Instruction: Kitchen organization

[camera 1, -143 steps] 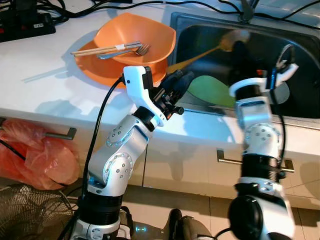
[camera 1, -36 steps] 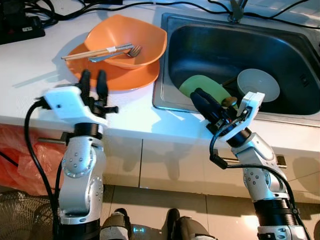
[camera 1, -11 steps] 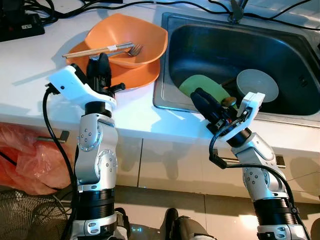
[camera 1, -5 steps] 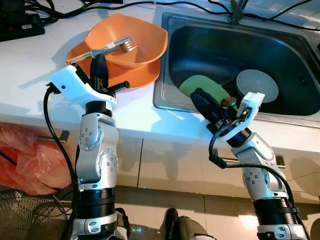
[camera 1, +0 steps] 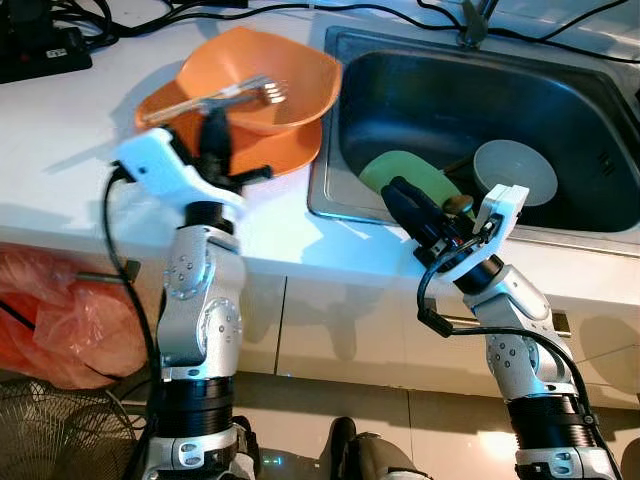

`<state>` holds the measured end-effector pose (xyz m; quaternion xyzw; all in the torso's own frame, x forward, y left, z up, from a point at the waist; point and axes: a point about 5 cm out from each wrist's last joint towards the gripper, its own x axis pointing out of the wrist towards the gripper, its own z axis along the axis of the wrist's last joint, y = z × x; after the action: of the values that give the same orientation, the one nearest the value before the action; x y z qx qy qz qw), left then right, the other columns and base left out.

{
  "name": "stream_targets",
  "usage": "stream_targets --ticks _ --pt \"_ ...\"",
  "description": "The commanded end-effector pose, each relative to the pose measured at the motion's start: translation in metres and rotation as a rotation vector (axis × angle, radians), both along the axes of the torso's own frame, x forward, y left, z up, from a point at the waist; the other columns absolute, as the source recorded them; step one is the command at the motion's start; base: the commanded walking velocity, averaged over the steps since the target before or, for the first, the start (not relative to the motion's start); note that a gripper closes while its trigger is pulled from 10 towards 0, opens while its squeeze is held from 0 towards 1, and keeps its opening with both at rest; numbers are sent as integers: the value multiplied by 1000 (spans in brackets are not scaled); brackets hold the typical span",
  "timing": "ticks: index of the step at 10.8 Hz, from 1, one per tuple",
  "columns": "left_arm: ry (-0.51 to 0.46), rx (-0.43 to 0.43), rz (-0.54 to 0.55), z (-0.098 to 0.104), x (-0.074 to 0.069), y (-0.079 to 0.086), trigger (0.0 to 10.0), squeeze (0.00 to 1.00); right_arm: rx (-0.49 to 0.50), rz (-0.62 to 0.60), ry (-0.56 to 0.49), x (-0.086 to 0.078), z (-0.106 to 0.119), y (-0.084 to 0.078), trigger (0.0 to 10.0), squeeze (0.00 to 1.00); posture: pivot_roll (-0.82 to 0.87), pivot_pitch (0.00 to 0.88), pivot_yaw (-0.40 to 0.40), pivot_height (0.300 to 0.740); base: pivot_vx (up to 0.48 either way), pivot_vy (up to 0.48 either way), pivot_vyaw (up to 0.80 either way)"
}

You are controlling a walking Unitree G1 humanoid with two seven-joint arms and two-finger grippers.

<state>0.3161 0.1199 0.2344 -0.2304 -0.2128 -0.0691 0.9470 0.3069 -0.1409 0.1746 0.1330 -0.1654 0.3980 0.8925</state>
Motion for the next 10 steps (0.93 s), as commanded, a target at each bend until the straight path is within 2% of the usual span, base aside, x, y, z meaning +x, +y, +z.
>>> stream_targets --ticks 1,2,5,9,10 --pt "-4 15 -118 1 -5 -18 10000 0 -19 -15 67 0 -14 -4 10000 0 223 210 -107 740 0 0 0" --pt "-11 31 -169 2 -8 -24 10000 0 -20 -12 70 0 -15 -3 10000 0 224 209 -107 740 0 0 0" --pt "-20 38 -187 7 -9 -24 10000 0 -19 -10 72 1 -16 -2 10000 0 226 209 -107 740 0 0 0" --pt "-132 52 -92 39 -14 -11 10000 0 -18 -8 74 2 -17 0 10000 0 233 205 -105 740 0 0 0" --pt "-151 88 -46 48 -14 -8 10000 0 -19 -6 73 2 -17 0 10000 0 235 203 -106 740 0 0 0"
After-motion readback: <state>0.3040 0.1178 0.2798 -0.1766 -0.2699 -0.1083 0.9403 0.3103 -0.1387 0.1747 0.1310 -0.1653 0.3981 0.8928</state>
